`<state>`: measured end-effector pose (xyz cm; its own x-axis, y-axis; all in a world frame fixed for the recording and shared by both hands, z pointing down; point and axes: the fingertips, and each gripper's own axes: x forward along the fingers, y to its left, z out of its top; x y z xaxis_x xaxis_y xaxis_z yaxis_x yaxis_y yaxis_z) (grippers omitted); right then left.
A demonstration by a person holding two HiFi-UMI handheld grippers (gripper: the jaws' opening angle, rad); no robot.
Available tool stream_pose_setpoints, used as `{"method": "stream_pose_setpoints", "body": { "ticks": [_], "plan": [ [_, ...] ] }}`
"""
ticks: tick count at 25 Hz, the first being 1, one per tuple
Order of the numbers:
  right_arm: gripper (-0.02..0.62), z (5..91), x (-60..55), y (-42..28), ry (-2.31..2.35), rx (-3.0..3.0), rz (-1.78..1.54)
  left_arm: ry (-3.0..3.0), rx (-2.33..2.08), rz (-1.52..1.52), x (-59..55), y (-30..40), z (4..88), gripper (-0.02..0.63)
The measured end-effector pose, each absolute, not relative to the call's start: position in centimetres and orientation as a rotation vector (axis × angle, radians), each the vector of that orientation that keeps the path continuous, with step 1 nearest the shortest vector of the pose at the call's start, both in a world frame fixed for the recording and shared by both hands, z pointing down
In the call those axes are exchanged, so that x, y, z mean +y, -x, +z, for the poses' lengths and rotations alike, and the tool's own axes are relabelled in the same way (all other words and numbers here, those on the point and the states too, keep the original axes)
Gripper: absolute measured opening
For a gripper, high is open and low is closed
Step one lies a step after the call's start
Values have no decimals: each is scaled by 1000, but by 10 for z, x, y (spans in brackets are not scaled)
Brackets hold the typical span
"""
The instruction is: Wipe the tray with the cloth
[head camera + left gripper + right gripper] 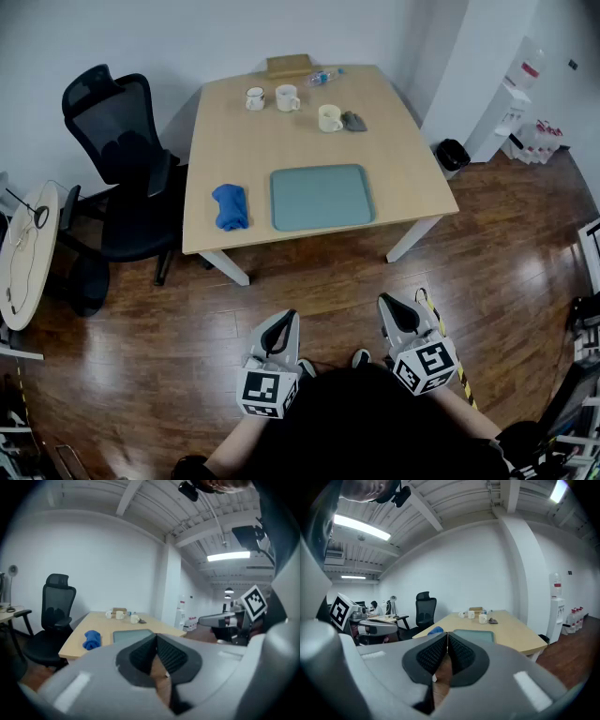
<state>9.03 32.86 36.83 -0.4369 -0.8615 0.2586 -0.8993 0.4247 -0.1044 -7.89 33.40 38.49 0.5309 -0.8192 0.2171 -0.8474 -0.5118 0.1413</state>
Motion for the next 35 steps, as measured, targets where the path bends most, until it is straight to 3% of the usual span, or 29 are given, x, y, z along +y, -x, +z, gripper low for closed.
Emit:
{"method": "stream_pose_setpoints", "body": {
  "ticks": [11, 19, 23, 26, 28, 30, 33, 34, 35],
  "plan": [
    [9, 414, 239, -120, -1655, -2315, 437, -2427, -1411, 216, 291, 121, 410, 3],
    [7, 494, 102, -179, -1633, -2199, 483, -2299, -1506, 355, 193, 116, 440, 3],
    [12, 550, 33, -186, -1495, -2135, 683, -2145, -1584, 448, 130, 129, 455, 3],
    [120, 592, 1, -190, -1350, -2061, 802, -2020, -1690, 536, 84, 154, 471, 4],
    [144, 610, -16, -198, -1318, -2014, 840, -1929, -1754, 597, 53, 177, 485, 11],
    [144, 624, -26, -203, -1304, -1969, 877, -1841, -1780, 687, 26, 202, 503, 76],
    [144, 641, -25, -203, -1284, -1903, 937, -1744, -1744, 816, -6, 233, 531, 323],
    [145, 642, -26, -200, -1281, -1894, 942, -1726, -1717, 850, -16, 240, 540, 379],
    [146, 645, -27, -199, -1278, -1887, 942, -1711, -1681, 881, -25, 245, 551, 394]
  ]
}}
